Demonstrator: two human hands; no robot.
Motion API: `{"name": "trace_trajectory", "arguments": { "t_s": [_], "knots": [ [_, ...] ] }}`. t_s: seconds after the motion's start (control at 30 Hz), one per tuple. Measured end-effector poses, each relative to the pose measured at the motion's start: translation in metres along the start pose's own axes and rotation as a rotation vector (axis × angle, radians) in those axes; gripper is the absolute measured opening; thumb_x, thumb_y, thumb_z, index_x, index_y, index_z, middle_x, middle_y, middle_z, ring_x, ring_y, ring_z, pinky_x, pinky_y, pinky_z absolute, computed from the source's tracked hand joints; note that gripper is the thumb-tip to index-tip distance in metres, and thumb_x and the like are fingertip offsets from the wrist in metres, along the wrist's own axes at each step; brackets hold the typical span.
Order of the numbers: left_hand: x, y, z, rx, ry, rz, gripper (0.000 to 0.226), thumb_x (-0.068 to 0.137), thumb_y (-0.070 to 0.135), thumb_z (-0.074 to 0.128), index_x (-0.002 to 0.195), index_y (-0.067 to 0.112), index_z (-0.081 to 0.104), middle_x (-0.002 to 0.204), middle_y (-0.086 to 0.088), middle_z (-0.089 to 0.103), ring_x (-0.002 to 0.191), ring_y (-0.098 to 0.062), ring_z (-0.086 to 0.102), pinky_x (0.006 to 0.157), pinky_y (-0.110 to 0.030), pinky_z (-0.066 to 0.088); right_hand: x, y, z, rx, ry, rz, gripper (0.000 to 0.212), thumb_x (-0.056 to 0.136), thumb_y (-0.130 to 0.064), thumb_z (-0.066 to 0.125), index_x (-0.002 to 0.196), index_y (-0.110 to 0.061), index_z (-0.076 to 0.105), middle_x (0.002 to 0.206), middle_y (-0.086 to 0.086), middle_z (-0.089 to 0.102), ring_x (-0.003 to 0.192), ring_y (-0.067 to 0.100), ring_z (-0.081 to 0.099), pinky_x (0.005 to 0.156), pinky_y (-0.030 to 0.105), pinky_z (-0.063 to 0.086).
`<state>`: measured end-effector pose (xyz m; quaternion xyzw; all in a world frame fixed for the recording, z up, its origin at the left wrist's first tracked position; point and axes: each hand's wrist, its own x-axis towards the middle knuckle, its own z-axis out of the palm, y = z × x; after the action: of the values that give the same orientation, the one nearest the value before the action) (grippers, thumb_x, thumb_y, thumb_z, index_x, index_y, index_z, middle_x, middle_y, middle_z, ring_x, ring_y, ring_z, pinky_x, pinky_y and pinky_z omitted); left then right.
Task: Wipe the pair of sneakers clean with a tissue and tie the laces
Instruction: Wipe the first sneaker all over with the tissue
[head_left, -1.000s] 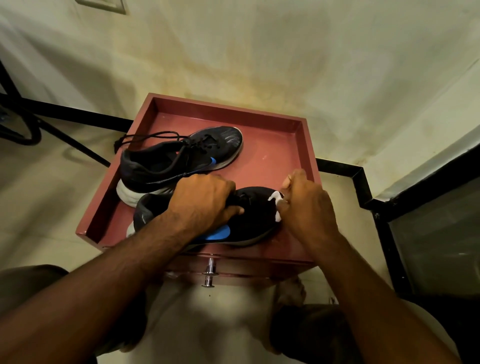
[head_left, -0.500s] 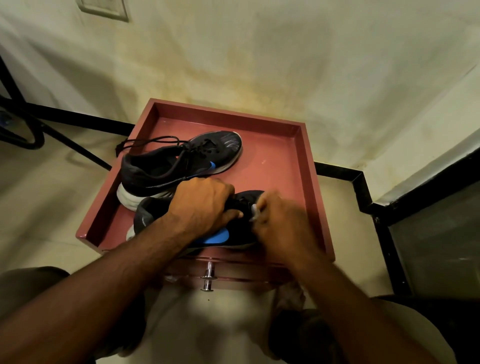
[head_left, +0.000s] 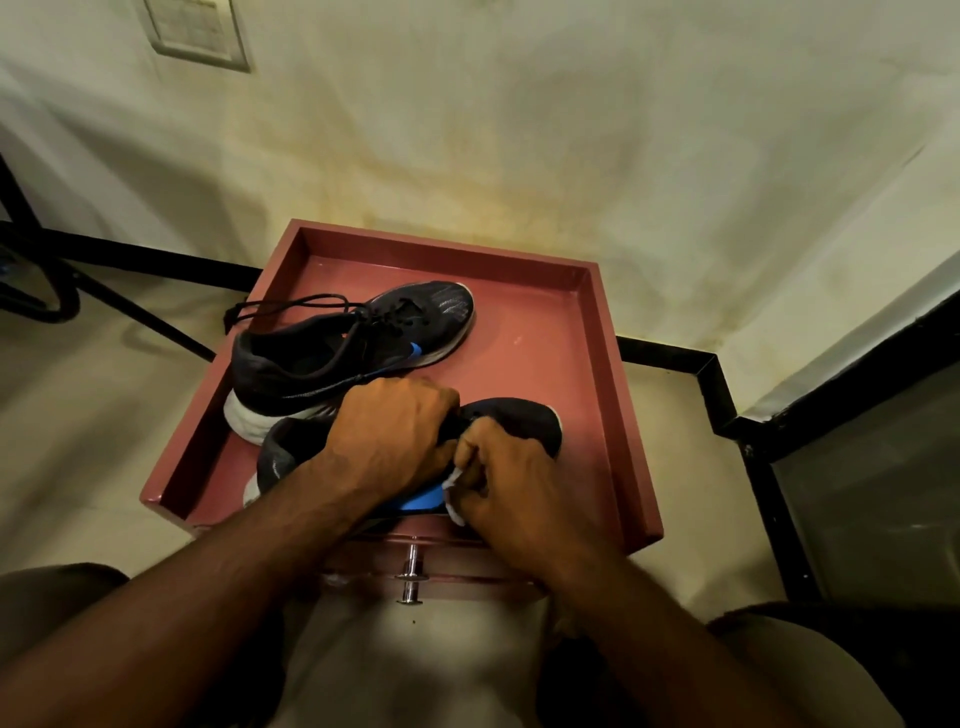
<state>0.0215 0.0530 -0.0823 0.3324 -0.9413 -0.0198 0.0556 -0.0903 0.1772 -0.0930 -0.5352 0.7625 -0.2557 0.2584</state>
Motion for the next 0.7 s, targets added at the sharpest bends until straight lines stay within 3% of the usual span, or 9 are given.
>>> {"name": "trace_trajectory", "arguments": {
  "t_s": [0.1, 0.2, 0.3, 0.37, 0.5, 0.57, 0.63, 0.7],
  "knots": [
    [-0.004, -0.006, -0.016, -0.091, -0.078, -0.002, 0.056, 0.082, 0.074, 0.056, 0.12, 0.034, 0.06, 0.117, 0.006, 0.07, 0.107, -0.021, 0.066, 0.081, -0.036, 0.054, 0.007, 0.015, -0.025, 0.107, 0.085, 0.09, 0.027, 0.081, -0.022, 0.082, 0.09, -0.031, 0.057, 0.078, -0.006, 0.07, 0.069, 0.006, 0.066, 0.062, 0.027, 0.052],
    [-0.012, -0.022, -0.038, -0.095, -0.265, -0.079, 0.096, 0.065, 0.089, 0.061, 0.14, 0.032, 0.046, 0.133, 0.008, 0.062, 0.118, -0.02, 0.061, 0.094, -0.039, 0.053, 0.008, 0.033, -0.055, 0.185, 0.364, 0.153, 0.025, 0.079, -0.021, 0.082, 0.091, -0.028, 0.061, 0.073, -0.006, 0.069, 0.063, 0.005, 0.063, 0.062, 0.028, 0.052],
    [-0.012, -0.027, -0.044, -0.098, -0.389, -0.178, 0.079, 0.061, 0.085, 0.07, 0.118, 0.032, 0.056, 0.116, 0.007, 0.065, 0.103, -0.02, 0.064, 0.09, -0.041, 0.056, 0.009, 0.045, -0.07, 0.243, 0.541, 0.201, 0.016, 0.083, -0.026, 0.077, 0.094, -0.027, 0.066, 0.074, -0.007, 0.067, 0.069, 0.009, 0.065, 0.064, 0.026, 0.05],
    [-0.013, -0.018, -0.042, -0.139, -0.277, -0.195, 0.064, 0.065, 0.074, 0.076, 0.107, 0.03, 0.059, 0.109, 0.007, 0.064, 0.1, -0.02, 0.063, 0.085, -0.039, 0.054, 0.011, 0.048, -0.073, 0.239, 0.592, 0.193, 0.01, 0.088, -0.023, 0.072, 0.097, -0.028, 0.072, 0.08, -0.009, 0.07, 0.078, 0.011, 0.069, 0.067, 0.024, 0.051],
    [-0.019, 0.009, -0.031, 0.044, 0.135, 0.017, 0.058, 0.068, 0.054, 0.081, 0.102, 0.019, 0.052, 0.099, -0.004, 0.056, 0.089, -0.027, 0.055, 0.073, -0.04, 0.042, 0.016, 0.049, -0.075, 0.234, 0.675, 0.166, 0.017, 0.09, -0.021, 0.069, 0.099, -0.03, 0.079, 0.093, -0.011, 0.076, 0.084, 0.006, 0.071, 0.07, 0.018, 0.055],
    [-0.022, 0.019, -0.025, 0.118, 0.144, 0.021, 0.053, 0.077, 0.049, 0.074, 0.11, 0.019, 0.046, 0.104, -0.004, 0.052, 0.092, -0.025, 0.049, 0.077, -0.039, 0.04, 0.018, 0.052, -0.073, 0.21, 0.679, 0.183, 0.014, 0.088, -0.025, 0.071, 0.097, -0.03, 0.08, 0.095, -0.008, 0.076, 0.086, 0.007, 0.071, 0.076, 0.024, 0.058],
    [-0.024, 0.021, -0.017, 0.127, 0.113, 0.021, 0.061, 0.08, 0.065, 0.064, 0.115, 0.02, 0.044, 0.108, -0.003, 0.049, 0.095, -0.023, 0.046, 0.081, -0.039, 0.04, 0.018, 0.053, -0.071, 0.164, 0.677, 0.175, 0.011, 0.088, -0.031, 0.073, 0.095, -0.029, 0.081, 0.092, -0.006, 0.074, 0.085, 0.01, 0.07, 0.075, 0.026, 0.057],
    [-0.024, 0.013, -0.021, 0.068, 0.057, 0.07, 0.077, 0.073, 0.088, 0.049, 0.113, 0.023, 0.047, 0.109, 0.0, 0.05, 0.096, -0.022, 0.047, 0.083, -0.04, 0.044, 0.016, 0.051, -0.07, 0.107, 0.682, 0.144, 0.008, 0.089, -0.034, 0.075, 0.09, -0.028, 0.08, 0.091, -0.006, 0.072, 0.085, 0.01, 0.068, 0.069, 0.018, 0.051]
  ]
}}
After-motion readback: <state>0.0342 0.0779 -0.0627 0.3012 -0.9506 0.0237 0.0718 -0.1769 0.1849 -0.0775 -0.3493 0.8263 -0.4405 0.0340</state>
